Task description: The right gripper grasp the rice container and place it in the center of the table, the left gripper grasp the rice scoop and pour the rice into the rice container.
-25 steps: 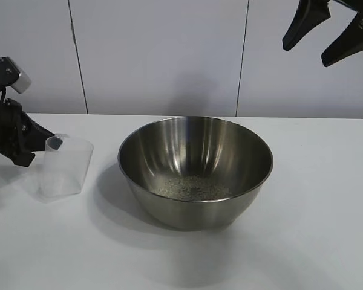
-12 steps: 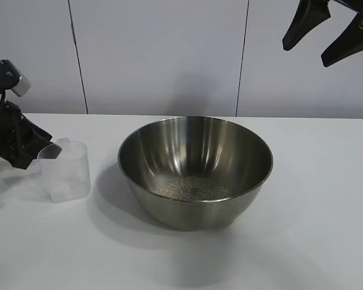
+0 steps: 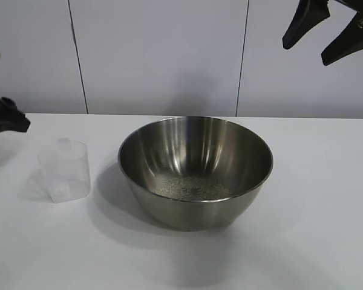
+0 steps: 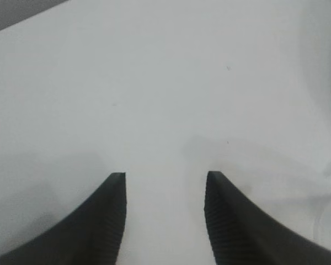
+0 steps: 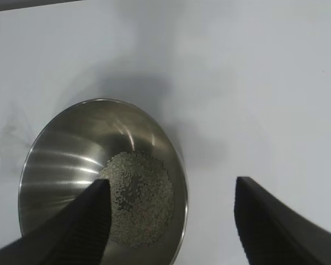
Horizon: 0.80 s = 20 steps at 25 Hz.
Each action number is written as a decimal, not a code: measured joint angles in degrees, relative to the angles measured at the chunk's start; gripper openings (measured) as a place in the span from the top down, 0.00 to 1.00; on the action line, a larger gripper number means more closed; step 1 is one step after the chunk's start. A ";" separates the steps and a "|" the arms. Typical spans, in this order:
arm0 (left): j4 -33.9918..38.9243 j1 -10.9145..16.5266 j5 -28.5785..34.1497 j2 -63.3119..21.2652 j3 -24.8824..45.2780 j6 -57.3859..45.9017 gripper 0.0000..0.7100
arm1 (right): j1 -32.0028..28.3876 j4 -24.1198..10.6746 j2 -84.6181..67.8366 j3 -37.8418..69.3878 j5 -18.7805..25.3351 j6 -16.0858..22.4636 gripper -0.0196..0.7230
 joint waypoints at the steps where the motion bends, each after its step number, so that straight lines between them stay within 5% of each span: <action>1: 0.25 -0.21 3.59 0.00 -1.34 -2.68 0.53 | 0.00 0.00 0.00 0.00 0.00 0.00 0.38; 3: 3.88 -1.19 8.64 0.00 -4.93 -8.33 0.54 | 0.00 -0.05 0.00 0.00 0.00 0.00 0.38; 6: 18.60 -4.57 11.66 0.00 -12.46 -20.65 0.54 | 0.00 -0.05 0.00 0.00 0.00 0.00 0.38; 11: 49.90 -13.71 13.36 0.00 -26.18 -39.78 0.53 | 0.00 -0.05 0.00 0.00 0.00 0.00 0.38; 14: 66.12 -19.04 15.07 0.00 -31.82 -49.54 0.44 | 0.00 0.00 0.00 0.00 0.06 0.00 0.38; 20: 79.50 -25.56 16.60 0.00 -34.55 -66.12 0.32 | 0.00 0.60 0.00 0.00 1.30 0.00 0.38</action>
